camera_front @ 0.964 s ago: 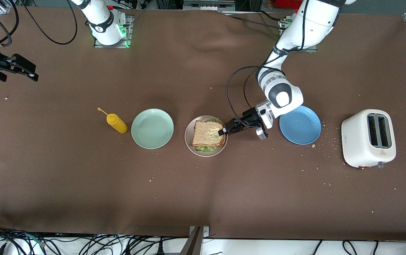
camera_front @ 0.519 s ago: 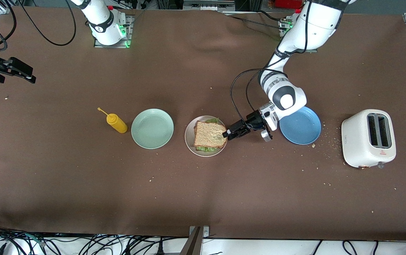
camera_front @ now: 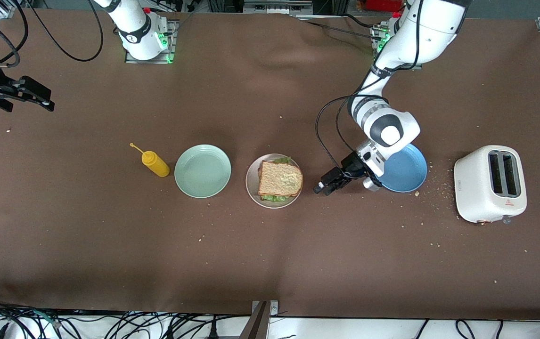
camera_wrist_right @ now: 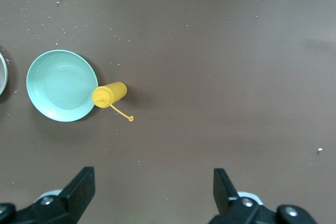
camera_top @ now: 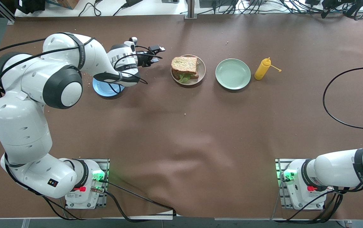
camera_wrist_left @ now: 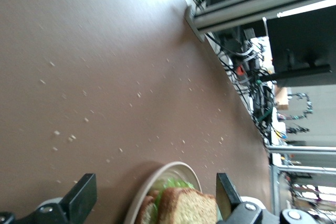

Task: Make sandwich in beige plate with both arms
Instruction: 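Open the left gripper and draw it back toward the toaster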

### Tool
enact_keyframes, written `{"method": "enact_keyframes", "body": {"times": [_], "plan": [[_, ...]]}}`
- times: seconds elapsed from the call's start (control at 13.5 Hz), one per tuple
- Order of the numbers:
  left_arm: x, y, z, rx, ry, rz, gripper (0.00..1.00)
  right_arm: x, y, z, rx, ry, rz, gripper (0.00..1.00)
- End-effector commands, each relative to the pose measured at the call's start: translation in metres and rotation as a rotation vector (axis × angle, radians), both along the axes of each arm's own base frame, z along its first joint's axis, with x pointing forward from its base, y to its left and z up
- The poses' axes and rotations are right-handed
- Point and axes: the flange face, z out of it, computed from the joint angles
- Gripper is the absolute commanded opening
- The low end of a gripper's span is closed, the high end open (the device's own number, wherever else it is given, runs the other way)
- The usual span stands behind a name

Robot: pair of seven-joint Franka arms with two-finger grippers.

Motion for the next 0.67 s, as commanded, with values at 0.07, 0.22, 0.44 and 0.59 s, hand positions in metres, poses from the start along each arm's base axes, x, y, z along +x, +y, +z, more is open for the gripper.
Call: {"method": "enact_keyframes", "body": {"times": [0.07,0.22,0.44,0.59], "plan": [[0.012,0.048,0.044,0.163,-0.007,0.174,1.0,0.003,0.001,0.004,0.004,-0.002,-0.018,1.0],[0.019,0.065,0.046,0.188,-0.02,0.172,1.0,0.003,-0.001,0.004,0.005,-0.002,-0.023,1.0],[0.027,0.079,0.043,0.225,-0.034,0.145,1.0,0.003,-0.002,0.004,0.004,0.004,-0.02,1.0],[0.034,0.087,0.045,0.297,-0.07,0.065,1.0,0.002,0.001,0.003,0.003,0.005,-0.017,1.0]]}}
